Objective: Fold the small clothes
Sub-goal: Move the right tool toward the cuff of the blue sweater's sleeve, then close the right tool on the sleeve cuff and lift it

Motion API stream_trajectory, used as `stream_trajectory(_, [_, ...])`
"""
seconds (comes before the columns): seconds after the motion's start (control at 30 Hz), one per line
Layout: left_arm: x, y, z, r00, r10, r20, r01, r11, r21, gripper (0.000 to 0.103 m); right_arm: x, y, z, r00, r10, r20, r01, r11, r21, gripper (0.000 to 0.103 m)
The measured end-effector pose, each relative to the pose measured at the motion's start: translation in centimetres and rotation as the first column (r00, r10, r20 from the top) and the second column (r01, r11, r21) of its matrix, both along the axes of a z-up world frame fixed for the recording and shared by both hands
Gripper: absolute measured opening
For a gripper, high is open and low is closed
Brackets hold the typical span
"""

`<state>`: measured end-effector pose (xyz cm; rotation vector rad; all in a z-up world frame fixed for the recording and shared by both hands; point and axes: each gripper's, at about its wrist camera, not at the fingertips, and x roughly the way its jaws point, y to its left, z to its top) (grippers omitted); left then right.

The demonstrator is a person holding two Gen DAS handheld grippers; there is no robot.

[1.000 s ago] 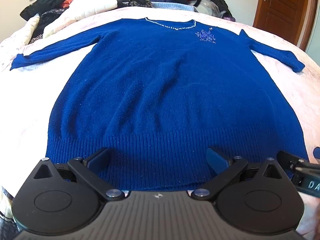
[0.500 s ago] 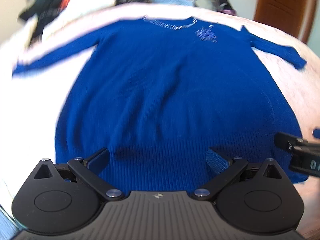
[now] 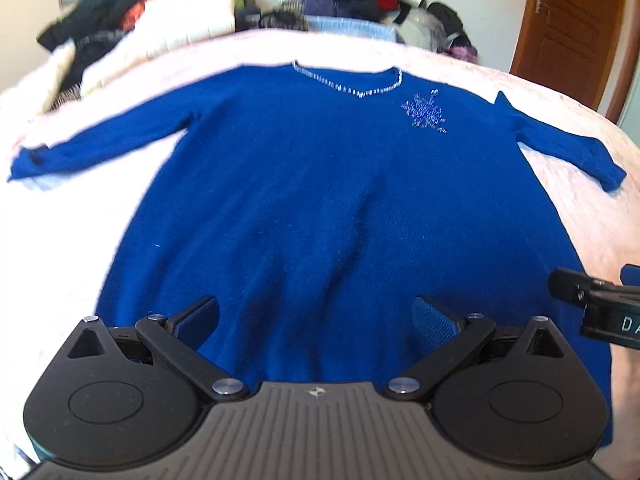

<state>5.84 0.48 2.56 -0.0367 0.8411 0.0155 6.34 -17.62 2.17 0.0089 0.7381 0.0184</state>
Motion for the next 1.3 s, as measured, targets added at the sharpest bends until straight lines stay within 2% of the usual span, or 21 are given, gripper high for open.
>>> stream_trajectory(0.1, [1.7, -0.1, 0.1, 0.999, 0.010, -0.044, -0.010, 1.000, 0.003, 0.103, 1.6, -0.2, 0.4, 1.000, 0.002, 0.004, -0.002, 1.000, 0.014, 0.102])
stream_trajectory(0.2, [3.1, -0.4, 0.6, 0.998, 0.035, -0.049, -0.035, 0.999, 0.017, 0.103, 3.0, -0.4, 0.9, 1.000, 0.015, 0.023, -0.016, 0.999, 0.035, 0.103])
stream_trajectory(0.3, [5.0, -1.5, 0.8, 0.997, 0.046, -0.062, -0.039, 0.994, 0.107, 0.103, 4.5, -0.5, 1.4, 0.999, 0.026, 0.044, -0.027, 0.999, 0.023, 0.103])
stream_trajectory(0.33, [5.4, -1.8, 1.0, 0.998, 0.031, -0.053, -0.025, 0.993, 0.114, 0.103, 5.1, -0.6, 1.6, 0.998, 0.027, 0.050, -0.029, 0.999, 0.023, 0.102])
stream_trajectory(0.53, [8.9, -1.8, 3.0, 1.000, 0.024, -0.015, -0.022, 0.996, 0.086, 0.103, 8.6, -1.2, 3.0, 0.996, 0.025, 0.083, -0.029, 0.999, 0.046, 0.103])
stream_trajectory(0.67, [11.5, -1.8, 5.3, 0.998, 0.030, 0.048, -0.034, 0.995, 0.089, 0.103, 10.7, -1.6, 3.8, 0.993, 0.031, 0.111, -0.035, 0.999, 0.033, 0.103])
stream_trajectory(0.83, [13.5, -2.3, 6.4, 0.997, 0.018, 0.075, -0.022, 0.998, 0.052, 0.103, 13.0, -5.0, 3.2, 0.989, -0.046, 0.137, 0.038, 0.998, 0.056, 0.102])
stream_trajectory(1.03, [14.7, -3.2, 3.6, 1.000, -0.008, -0.005, 0.008, 0.999, 0.040, 0.103, 14.6, -10.7, 0.5, 0.976, -0.180, 0.121, 0.187, 0.981, -0.048, 0.098])
stream_trajectory(1.1, [15.3, -3.4, 3.1, 0.999, -0.007, -0.032, 0.008, 0.999, 0.034, 0.103, 15.2, -12.2, -0.1, 0.973, -0.204, 0.107, 0.211, 0.976, -0.057, 0.096])
stream_trajectory(1.17, [15.8, -3.8, 3.0, 0.999, -0.004, -0.038, 0.005, 1.000, 0.019, 0.103, 16.0, -13.0, -0.7, 0.972, -0.221, 0.082, 0.228, 0.970, -0.081, 0.088])
stream_trajectory(1.3, [16.7, -4.7, 3.6, 0.999, -0.025, -0.030, 0.025, 1.000, -0.006, 0.103, 16.8, -13.9, -2.0, 0.974, -0.220, 0.056, 0.226, 0.956, -0.186, 0.075])
